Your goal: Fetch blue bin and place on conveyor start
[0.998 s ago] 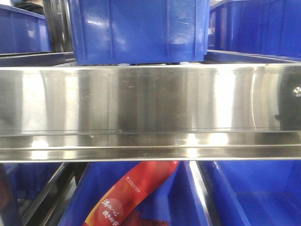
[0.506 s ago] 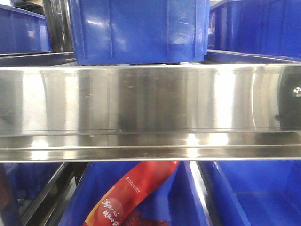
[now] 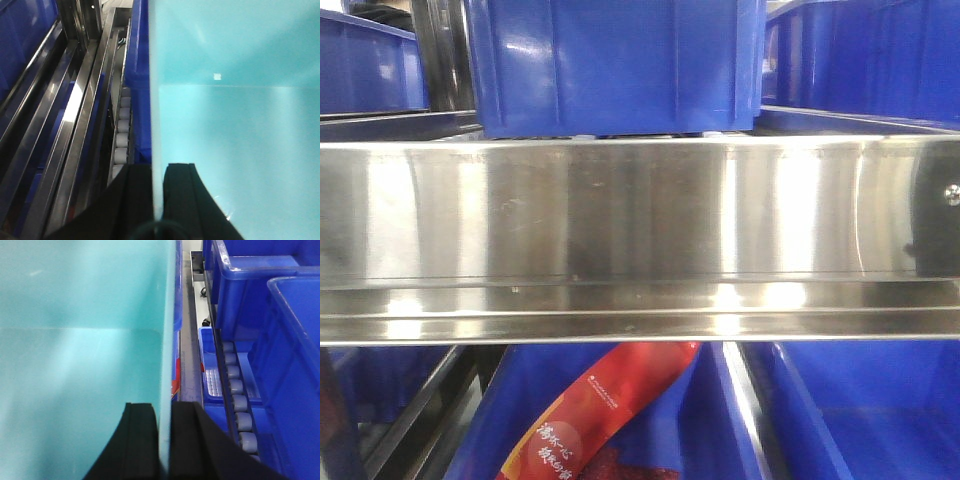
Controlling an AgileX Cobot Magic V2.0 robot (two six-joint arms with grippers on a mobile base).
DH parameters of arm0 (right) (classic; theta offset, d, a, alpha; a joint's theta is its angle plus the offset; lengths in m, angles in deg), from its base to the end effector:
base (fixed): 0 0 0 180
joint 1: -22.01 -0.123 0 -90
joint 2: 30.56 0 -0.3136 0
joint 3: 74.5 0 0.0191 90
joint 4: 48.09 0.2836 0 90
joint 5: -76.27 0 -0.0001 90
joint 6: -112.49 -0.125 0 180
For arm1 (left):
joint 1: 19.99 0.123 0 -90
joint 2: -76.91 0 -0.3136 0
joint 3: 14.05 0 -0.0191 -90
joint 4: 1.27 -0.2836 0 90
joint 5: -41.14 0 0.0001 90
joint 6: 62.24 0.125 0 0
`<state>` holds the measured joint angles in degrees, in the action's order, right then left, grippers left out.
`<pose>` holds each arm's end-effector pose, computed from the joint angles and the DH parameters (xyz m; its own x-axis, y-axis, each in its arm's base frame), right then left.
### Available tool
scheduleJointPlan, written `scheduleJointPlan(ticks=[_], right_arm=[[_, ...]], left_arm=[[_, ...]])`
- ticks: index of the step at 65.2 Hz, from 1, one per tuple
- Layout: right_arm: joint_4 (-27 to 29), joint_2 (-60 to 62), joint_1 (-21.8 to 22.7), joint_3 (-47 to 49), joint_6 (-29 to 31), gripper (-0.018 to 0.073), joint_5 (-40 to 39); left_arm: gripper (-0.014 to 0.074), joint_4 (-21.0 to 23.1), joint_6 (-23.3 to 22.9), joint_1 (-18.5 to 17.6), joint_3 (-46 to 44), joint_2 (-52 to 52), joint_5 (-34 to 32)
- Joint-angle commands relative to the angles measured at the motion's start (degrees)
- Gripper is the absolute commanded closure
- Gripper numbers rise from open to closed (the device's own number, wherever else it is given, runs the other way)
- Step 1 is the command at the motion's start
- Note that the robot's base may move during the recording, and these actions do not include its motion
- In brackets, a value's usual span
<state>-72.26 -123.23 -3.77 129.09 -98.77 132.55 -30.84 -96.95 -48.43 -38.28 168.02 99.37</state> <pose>0.3529 0.1231 0.4915 -0.5119 0.0627 -0.8567 0.0006 0.9974 0.0727 0.3382 -0.1235 0.5062 -0.4723 -0.0645 -0.8791 -0.0306 0.9979 -0.0568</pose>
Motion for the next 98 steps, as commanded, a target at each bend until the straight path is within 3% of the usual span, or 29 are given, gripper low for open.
scheduleJointPlan(ticks=[1, 29, 77, 91, 98], right_arm=[[-0.6, 1.0, -0.3, 0.2, 0.3, 0.0721, -3.4], [-0.6, 1.0, -0.3, 0.2, 0.3, 0.0721, -4.2], [-0.6, 1.0, -0.3, 0.2, 0.3, 0.0721, -20.4], [-0.6, 1.0, -0.3, 0.2, 0.3, 0.0721, -9.9], [-0.7, 1.0, -0.3, 0.2, 0.3, 0.0721, -8.4]], left_arm=[[0.0707, -0.1, 0.1, -0.3, -0.2, -0.8, -2.6], [0.0707, -0.6, 0.1, -0.3, -0.2, -0.8, -2.6], [0.0707, -0.6, 0.1, -0.3, -0.2, -0.8, -2.6], [0.0707, -0.6, 0.1, -0.3, -0.2, -0.8, -2.6], [0.0707, -0.6, 0.1, -0.3, -0.2, -0.8, -2.6]])
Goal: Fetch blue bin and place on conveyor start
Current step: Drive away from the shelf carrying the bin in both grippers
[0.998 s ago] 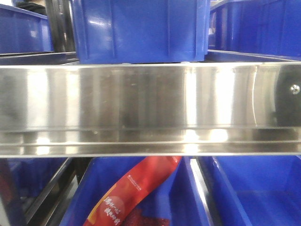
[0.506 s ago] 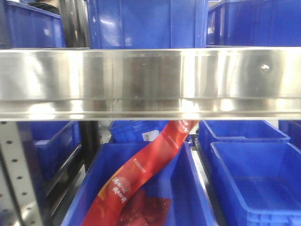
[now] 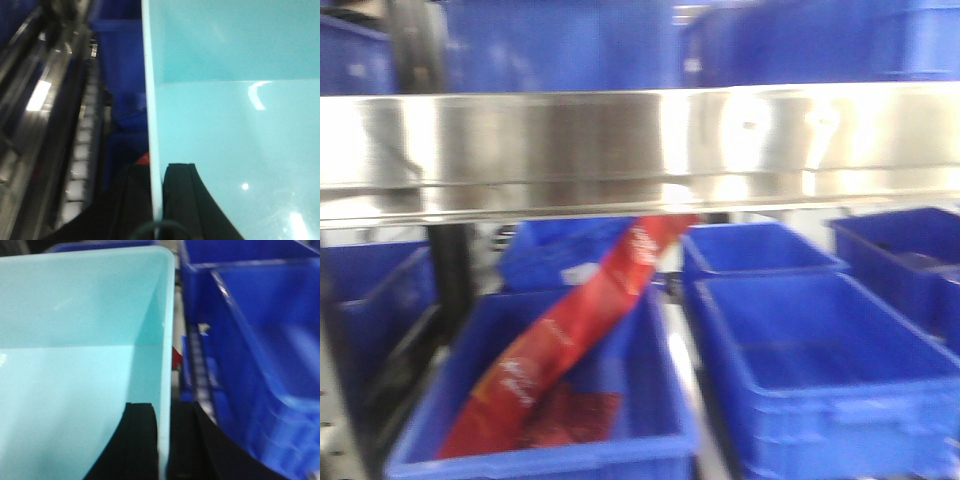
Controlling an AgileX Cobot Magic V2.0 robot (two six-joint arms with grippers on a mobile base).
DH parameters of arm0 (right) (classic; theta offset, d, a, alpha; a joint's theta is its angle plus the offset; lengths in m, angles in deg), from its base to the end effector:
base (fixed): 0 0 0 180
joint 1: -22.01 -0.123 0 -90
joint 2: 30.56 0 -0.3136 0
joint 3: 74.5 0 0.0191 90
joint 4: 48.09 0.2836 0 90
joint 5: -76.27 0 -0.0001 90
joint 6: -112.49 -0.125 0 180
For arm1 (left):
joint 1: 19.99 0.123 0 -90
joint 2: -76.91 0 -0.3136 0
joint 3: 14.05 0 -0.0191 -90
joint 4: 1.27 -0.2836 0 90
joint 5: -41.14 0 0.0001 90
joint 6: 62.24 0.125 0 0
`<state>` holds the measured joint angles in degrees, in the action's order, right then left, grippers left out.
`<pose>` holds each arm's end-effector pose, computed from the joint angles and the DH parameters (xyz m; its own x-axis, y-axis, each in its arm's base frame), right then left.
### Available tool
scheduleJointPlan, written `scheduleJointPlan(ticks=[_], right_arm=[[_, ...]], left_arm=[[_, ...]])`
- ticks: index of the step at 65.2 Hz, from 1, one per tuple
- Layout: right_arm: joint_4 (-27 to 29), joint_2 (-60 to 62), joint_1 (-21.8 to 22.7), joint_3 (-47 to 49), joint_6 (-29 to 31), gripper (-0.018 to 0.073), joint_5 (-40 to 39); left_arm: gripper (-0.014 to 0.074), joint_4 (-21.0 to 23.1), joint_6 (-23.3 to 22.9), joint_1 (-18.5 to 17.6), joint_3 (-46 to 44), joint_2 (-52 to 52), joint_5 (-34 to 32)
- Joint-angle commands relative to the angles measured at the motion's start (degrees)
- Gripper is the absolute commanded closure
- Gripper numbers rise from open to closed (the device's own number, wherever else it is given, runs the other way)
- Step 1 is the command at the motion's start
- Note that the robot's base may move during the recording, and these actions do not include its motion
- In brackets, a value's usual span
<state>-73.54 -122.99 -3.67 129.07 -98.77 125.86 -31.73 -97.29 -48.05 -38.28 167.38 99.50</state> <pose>0.3579 0.1267 0.5054 -0.4119 0.0577 -0.9094 -0.0443 0.9955 0.0832 0.3354 -0.1176 0.5107 -0.4582 -0.0700 -0.8861 -0.0463 0.9974 -0.0548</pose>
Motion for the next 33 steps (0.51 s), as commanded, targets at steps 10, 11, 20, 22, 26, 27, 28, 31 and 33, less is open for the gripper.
scheduleJointPlan(ticks=[10, 11, 20, 22, 26, 27, 28, 31, 33], right_arm=[[0.5, 0.7, -0.4, 0.2, 0.3, 0.0721, -1.9], [0.5, 0.7, -0.4, 0.2, 0.3, 0.0721, -1.9], [0.5, 0.7, -0.4, 0.2, 0.3, 0.0721, -1.9], [0.5, 0.7, -0.4, 0.2, 0.3, 0.0721, -1.9], [0.5, 0.7, -0.4, 0.2, 0.3, 0.0721, -1.9], [0.5, 0.7, -0.4, 0.2, 0.3, 0.0721, -1.9], [0.5, 0.7, -0.4, 0.2, 0.3, 0.0721, -1.9], [0.5, 0.7, -0.4, 0.2, 0.3, 0.0721, -1.9], [0.5, 0.7, -0.4, 0.2, 0.3, 0.0721, -1.9]], left_arm=[[0.0707, 0.3, 0.5, -0.6, -0.2, -0.2, -2.8], [0.0707, 0.3, 0.5, -0.6, -0.2, -0.2, -2.8], [0.0707, 0.3, 0.5, -0.6, -0.2, -0.2, -2.8], [0.0707, 0.3, 0.5, -0.6, -0.2, -0.2, -2.8], [0.0707, 0.3, 0.5, -0.6, -0.2, -0.2, -2.8], [0.0707, 0.3, 0.5, -0.6, -0.2, -0.2, -2.8], [0.0707, 0.3, 0.5, -0.6, -0.2, -0.2, -2.8], [0.0707, 0.3, 0.5, -0.6, -0.2, -0.2, -2.8], [0.0707, 0.3, 0.5, -0.6, -0.2, -0.2, -2.8]])
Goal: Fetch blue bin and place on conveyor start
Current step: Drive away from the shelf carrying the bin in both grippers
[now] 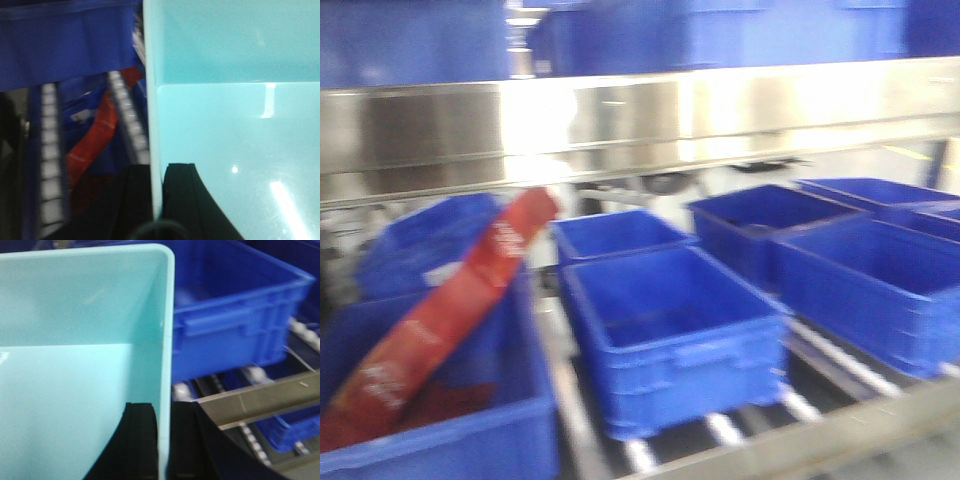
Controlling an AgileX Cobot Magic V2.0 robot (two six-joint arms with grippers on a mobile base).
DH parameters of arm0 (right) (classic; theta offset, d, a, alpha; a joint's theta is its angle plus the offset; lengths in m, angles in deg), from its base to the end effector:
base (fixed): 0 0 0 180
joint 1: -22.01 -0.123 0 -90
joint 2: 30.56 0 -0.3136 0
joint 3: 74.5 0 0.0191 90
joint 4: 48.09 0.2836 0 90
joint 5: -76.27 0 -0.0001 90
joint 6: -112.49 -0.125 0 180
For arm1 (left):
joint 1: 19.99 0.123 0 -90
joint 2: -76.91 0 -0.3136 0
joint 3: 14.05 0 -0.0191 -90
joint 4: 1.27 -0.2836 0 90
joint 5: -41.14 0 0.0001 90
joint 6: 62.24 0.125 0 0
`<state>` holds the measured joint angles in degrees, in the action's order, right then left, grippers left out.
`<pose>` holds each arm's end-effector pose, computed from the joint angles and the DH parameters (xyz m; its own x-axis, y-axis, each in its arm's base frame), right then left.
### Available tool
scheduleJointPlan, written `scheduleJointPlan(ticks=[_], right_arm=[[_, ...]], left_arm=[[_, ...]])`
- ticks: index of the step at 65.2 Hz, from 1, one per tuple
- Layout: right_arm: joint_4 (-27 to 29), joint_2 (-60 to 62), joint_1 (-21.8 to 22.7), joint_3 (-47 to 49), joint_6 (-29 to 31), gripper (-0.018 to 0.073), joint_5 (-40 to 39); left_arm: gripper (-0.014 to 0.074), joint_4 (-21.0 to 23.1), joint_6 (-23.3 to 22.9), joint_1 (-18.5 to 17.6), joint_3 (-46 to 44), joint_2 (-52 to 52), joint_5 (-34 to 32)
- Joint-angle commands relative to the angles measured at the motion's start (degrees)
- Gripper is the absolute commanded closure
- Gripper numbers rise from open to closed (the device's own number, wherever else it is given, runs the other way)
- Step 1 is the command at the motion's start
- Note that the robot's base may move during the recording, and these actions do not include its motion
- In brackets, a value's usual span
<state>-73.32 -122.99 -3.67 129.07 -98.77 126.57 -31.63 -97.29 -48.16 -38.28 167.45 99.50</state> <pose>0.3573 0.1263 0.5040 -0.4230 0.0592 -0.9042 -0.0397 0.9957 0.0838 0.3356 -0.1187 0.5102 -0.4600 -0.0695 -0.8852 -0.0438 0.9975 -0.0556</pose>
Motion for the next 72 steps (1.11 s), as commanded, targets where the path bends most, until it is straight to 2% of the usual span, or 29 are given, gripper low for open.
scheduleJointPlan(ticks=[1, 27, 41, 72], right_arm=[[0.3, 0.7, -0.4, 0.2, 0.3, 0.0721, -2.6], [0.3, 0.7, -0.4, 0.2, 0.3, 0.0721, -2.6], [0.3, 0.7, -0.4, 0.2, 0.3, 0.0721, 1.2], [0.3, 0.7, -0.4, 0.2, 0.3, 0.0721, 1.1]], left_arm=[[0.0707, 0.2, 0.5, -0.5, -0.2, -0.3, -2.8], [0.0707, 0.2, 0.5, -0.5, -0.2, -0.3, -2.8], [0.0707, 0.0, 0.5, -0.5, -0.2, -0.3, -2.8], [0.0707, 0.0, 0.5, -0.5, -0.2, -0.3, -2.8]])
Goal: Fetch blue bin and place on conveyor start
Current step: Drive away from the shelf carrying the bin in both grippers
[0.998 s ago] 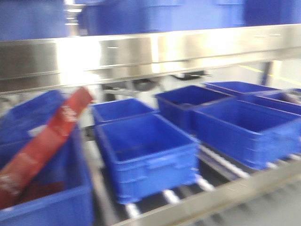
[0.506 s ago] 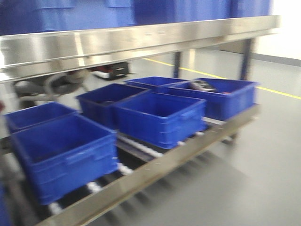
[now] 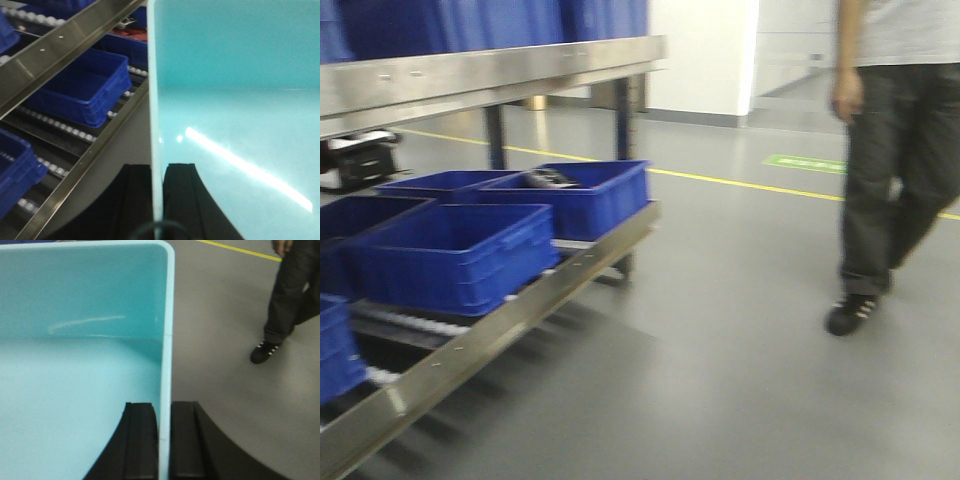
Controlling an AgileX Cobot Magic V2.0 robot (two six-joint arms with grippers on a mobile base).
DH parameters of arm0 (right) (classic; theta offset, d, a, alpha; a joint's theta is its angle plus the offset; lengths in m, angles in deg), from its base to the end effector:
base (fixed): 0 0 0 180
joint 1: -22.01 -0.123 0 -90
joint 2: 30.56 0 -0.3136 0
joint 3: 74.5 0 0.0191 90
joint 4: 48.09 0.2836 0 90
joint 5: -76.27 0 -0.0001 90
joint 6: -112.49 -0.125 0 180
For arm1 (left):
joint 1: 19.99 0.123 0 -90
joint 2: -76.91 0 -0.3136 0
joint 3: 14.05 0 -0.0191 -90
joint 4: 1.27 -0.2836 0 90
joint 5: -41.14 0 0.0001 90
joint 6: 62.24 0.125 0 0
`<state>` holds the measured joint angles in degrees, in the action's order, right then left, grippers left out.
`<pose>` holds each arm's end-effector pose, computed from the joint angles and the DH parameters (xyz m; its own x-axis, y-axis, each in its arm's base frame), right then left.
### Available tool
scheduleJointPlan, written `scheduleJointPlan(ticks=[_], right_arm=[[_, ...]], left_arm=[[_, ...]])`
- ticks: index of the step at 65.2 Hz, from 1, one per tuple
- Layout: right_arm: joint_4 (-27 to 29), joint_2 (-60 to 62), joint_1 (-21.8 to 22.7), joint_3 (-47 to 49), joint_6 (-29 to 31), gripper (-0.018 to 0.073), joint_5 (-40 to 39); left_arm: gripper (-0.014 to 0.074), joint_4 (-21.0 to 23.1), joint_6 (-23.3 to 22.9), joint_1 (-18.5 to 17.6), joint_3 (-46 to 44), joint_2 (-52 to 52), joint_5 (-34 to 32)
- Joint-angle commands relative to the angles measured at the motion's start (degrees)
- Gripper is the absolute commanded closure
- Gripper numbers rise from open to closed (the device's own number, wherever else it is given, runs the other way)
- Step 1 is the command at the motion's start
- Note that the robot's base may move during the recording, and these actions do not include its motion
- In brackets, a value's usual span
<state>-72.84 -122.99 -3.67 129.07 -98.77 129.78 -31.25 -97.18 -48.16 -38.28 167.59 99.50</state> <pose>0.3545 0.1237 0.4980 -0.4690 0.0612 -0.8811 -0.0165 0.9968 0.0781 0.3363 -0.1197 0.5090 -0.4648 -0.0701 -0.8827 -0.0406 0.9975 -0.0579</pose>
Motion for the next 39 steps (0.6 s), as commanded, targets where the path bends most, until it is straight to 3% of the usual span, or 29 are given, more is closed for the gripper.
scheduleJointPlan(ticks=[1, 39], right_arm=[[-0.2, 0.7, -0.4, 0.2, 0.3, 0.0721, -2.1], [-0.2, 0.7, -0.4, 0.2, 0.3, 0.0721, -2.1]], left_arm=[[0.0707, -0.4, 0.4, -0.5, -0.2, -0.4, -2.8], [0.0707, -0.4, 0.4, -0.5, -0.2, -0.4, -2.8]])
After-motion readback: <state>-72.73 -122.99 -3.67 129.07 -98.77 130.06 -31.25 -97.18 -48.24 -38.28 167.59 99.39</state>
